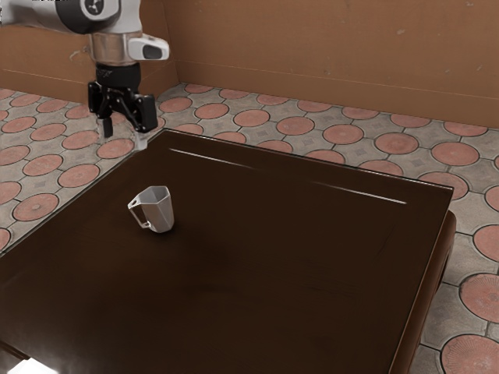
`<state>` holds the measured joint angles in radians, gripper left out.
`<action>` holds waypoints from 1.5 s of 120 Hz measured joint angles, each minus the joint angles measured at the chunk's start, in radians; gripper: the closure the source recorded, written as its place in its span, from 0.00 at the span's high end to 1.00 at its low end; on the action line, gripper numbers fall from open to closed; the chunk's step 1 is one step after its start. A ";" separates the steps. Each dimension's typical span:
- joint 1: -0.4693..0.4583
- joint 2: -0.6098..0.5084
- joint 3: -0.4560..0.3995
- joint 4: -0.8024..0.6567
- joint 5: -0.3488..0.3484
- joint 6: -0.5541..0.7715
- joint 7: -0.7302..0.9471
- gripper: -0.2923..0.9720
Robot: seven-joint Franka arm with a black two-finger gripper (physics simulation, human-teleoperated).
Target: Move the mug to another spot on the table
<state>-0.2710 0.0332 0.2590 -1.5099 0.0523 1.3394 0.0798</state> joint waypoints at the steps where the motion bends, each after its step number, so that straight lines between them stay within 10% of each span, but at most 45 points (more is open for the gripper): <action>1: -0.001 0.000 -0.001 0.000 0.000 0.007 0.000 0.77; 48: -0.142 -0.024 0.046 -0.385 0.013 0.347 0.117 0.77; 103: -0.457 -0.016 0.346 -0.559 0.003 0.684 0.515 0.77; 117: -0.357 0.000 0.358 -0.626 -0.001 0.744 0.576 0.77; 141: 0.068 0.040 0.369 -0.547 -0.005 0.801 0.659 0.77; 180: 0.027 0.204 0.405 -0.391 -0.136 0.846 0.787 0.77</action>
<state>-0.2437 0.2372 0.6636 -1.9011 -0.0840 2.1858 0.8667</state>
